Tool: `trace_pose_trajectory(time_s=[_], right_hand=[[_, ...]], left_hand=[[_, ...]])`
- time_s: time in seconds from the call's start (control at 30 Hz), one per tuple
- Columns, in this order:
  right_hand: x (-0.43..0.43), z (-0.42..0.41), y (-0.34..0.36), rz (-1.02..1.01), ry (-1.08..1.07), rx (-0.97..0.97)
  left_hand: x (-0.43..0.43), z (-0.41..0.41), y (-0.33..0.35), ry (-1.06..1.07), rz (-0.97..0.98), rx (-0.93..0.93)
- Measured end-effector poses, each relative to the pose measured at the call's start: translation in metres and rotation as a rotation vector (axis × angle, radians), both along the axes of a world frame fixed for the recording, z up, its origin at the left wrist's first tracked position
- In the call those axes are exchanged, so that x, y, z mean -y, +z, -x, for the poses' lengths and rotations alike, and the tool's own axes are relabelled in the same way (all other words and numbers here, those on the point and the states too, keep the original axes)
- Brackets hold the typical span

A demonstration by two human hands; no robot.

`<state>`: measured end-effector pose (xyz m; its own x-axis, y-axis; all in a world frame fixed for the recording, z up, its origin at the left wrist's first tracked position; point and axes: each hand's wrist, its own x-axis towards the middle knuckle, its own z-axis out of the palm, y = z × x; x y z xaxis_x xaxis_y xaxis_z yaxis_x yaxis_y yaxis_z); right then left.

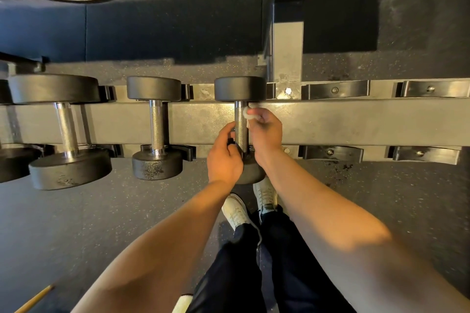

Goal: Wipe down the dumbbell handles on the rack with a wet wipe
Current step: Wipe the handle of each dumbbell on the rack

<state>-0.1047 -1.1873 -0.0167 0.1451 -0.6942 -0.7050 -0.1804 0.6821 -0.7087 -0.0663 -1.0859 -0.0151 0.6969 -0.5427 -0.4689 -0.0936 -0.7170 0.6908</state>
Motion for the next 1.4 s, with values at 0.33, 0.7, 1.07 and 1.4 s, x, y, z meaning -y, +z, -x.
trace_pose_trajectory(time_s=[0.33,0.7,1.07,1.4], right_hand=[[-0.035,0.045,-0.018,0.179,0.426,-0.245],[-0.009,0.023,-0.009,0.094,0.232,-0.255],[-0.024,0.033,-0.013,-0.036,0.563,-0.378],[-0.036,0.043,0.022,0.171,0.463,-0.263]], left_hand=[[0.002,0.0,0.003,-0.007,-0.014,-0.013],[-0.001,0.001,-0.002,-0.007,0.009,-0.014],[-0.006,-0.01,-0.008,0.056,0.021,-0.209],[0.003,-0.004,0.011,0.098,0.09,-0.423]])
